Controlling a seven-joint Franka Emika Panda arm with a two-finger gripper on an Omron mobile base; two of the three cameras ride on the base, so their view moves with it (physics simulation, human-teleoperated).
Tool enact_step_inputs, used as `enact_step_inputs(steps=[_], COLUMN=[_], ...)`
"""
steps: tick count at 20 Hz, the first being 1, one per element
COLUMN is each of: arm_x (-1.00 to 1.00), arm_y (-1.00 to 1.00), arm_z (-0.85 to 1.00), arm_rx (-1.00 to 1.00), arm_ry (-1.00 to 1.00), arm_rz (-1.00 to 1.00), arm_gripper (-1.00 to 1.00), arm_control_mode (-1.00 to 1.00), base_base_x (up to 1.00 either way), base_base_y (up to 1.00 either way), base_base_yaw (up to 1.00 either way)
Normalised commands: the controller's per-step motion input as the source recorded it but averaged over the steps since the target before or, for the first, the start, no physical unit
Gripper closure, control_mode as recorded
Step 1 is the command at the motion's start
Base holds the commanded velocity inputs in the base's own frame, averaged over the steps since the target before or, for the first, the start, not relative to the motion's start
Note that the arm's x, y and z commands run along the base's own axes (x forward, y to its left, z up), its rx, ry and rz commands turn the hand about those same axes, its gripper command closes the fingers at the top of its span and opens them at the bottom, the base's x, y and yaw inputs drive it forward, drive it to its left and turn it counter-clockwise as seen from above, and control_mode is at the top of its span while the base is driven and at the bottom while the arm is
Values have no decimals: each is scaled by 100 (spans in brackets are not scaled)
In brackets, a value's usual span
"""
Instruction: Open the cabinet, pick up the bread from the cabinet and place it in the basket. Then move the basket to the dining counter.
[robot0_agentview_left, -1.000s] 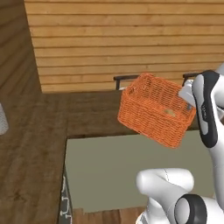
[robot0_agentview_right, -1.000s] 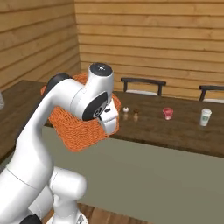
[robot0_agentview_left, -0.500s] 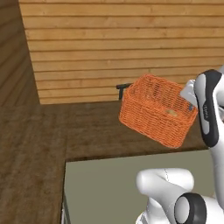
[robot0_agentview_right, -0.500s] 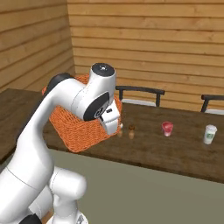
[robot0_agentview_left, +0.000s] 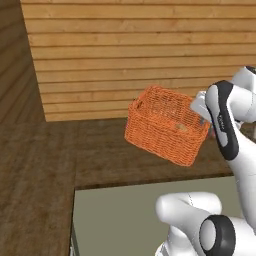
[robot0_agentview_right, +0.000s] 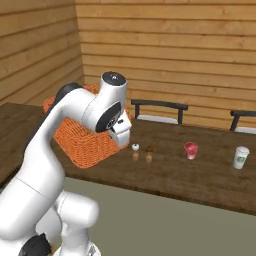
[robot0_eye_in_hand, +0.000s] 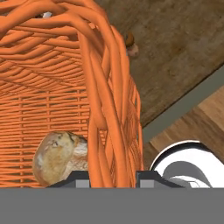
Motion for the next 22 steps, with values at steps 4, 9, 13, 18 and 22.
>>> enact_step_inputs(steps=[4,9,13,18,22], arm_x=[100,100,100,100,93], arm_y=[92,55,46,23,1], arm_z=[-51,-45,-44,-44,-57], arm_rx=[0,-3,-4,-1,0], arm_ry=[-1,0,0,5,9], arm_rz=[20,-5,-31,-20,-7], arm_gripper=[100,100,100,100,100], arm_control_mode=[-100,-100,-100,-100,-100], base_base_x=[0,0,0,0,0], base_base_y=[0,0,0,0,0], base_base_yaw=[0,0,0,0,0])
